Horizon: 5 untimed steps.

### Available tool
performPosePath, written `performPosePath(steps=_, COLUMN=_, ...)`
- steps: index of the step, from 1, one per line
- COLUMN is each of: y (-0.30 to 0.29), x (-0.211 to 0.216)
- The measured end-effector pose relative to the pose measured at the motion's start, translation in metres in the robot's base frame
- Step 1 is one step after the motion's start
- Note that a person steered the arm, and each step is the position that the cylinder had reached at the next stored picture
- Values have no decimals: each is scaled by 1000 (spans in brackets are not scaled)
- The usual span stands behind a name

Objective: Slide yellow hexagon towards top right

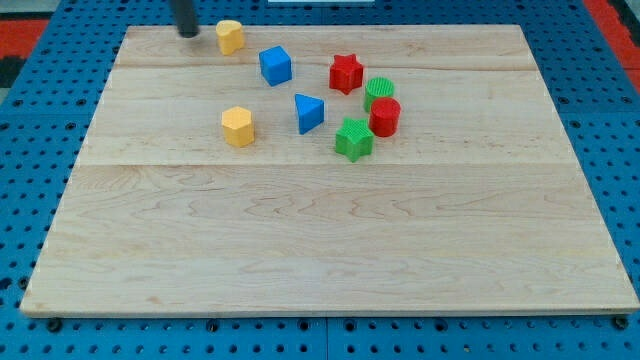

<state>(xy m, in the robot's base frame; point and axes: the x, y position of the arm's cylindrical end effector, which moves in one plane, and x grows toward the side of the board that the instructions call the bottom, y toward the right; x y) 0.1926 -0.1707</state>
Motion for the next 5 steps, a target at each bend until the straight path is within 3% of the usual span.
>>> performPosePath(steps=1, y=40, x=5)
performPosePath(steps=2, y=126, x=23)
performPosePath(steps=3, y=147, x=23)
performPosePath(steps=5, y=37, x=23)
